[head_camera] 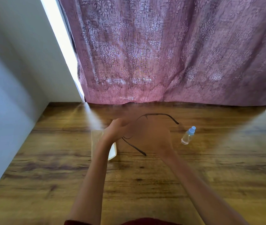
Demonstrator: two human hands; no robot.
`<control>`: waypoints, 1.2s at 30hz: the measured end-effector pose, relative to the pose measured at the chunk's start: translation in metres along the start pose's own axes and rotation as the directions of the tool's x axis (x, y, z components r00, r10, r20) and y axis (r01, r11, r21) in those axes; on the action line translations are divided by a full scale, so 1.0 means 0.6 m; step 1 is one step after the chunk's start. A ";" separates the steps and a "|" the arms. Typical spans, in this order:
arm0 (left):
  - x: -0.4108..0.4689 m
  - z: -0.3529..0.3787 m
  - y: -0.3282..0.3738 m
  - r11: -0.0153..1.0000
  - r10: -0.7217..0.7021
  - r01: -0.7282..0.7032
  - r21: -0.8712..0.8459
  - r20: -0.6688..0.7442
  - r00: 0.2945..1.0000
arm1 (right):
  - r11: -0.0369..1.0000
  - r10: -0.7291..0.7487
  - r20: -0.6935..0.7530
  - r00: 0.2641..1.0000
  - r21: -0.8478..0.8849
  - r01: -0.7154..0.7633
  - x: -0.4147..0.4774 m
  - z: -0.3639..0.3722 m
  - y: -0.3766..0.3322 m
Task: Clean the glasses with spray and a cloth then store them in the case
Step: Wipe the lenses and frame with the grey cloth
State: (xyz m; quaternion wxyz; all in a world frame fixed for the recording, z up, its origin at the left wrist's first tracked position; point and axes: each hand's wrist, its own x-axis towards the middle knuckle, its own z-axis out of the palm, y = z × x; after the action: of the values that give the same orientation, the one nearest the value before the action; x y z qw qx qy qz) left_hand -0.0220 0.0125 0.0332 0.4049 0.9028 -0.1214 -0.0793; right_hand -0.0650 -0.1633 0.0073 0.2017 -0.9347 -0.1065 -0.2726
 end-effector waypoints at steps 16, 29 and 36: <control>-0.011 0.000 0.002 0.994 0.001 -0.001 -0.112 -0.009 1.000 | 0.997 0.072 -0.020 0.997 0.012 -0.072 0.010 -0.008 -0.011; -0.014 0.002 0.009 0.997 0.015 -0.014 -0.078 0.006 1.000 | 0.999 0.030 -0.021 0.999 0.040 -0.029 0.029 -0.013 -0.013; -0.022 0.000 0.004 0.990 0.018 -0.023 -0.137 -0.035 0.999 | 1.000 0.028 -0.032 0.999 -0.005 -0.028 0.009 -0.010 -0.009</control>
State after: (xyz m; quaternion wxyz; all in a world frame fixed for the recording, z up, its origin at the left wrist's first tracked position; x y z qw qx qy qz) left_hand -0.0350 0.0149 0.0354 0.4690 0.8726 -0.1180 -0.0680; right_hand -0.0649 -0.1606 0.0164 0.2047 -0.9322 -0.0893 -0.2848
